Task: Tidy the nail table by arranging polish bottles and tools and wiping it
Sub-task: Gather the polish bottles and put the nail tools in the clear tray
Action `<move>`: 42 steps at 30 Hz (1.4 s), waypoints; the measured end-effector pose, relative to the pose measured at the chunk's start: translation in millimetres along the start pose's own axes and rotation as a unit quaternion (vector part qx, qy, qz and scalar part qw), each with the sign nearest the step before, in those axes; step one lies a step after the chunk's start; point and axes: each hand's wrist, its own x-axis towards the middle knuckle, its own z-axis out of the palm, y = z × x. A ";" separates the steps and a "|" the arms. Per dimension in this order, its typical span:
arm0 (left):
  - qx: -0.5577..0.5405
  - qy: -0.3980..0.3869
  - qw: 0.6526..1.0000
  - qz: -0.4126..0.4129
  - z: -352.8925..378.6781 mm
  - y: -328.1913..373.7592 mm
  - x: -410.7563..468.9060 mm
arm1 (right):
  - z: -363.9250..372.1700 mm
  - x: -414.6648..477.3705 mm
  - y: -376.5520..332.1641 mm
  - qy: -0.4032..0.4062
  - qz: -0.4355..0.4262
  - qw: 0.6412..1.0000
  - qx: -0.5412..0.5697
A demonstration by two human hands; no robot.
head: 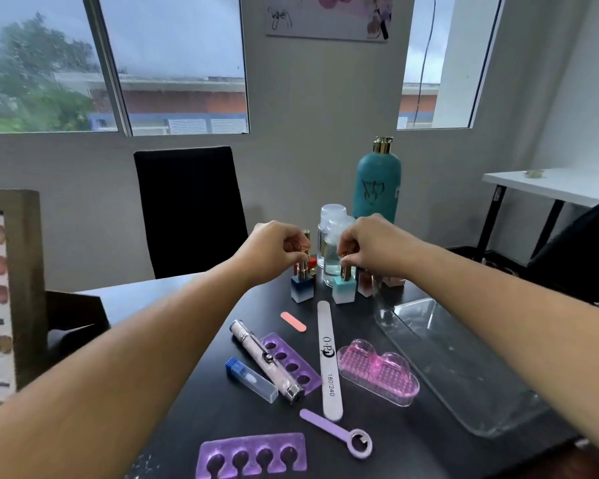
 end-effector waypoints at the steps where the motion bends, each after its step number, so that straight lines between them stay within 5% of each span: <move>1: 0.003 0.008 1.000 0.000 -0.9 -0.1 -0.1 | -1.2 0.3 -0.9 0.003 -0.003 1.000 -0.005; 11: -0.010 0.008 1.000 -0.008 -46.3 7.4 -36.3 | -34.3 -37.6 -31.7 0.033 -0.047 0.998 0.005; 18: 0.107 -0.186 0.977 -0.006 -52.6 12.6 -86.5 | -27.4 -83.3 -47.3 -0.107 -0.034 0.994 -0.012; 23: 0.162 -0.253 0.954 0.007 -36.7 9.9 -103.3 | -11.7 -101.4 -50.1 -0.156 -0.012 0.986 -0.064; 42: 0.207 -0.218 0.952 0.056 -39.3 5.9 -111.4 | -26.7 -97.7 -48.7 -0.097 0.024 0.994 0.046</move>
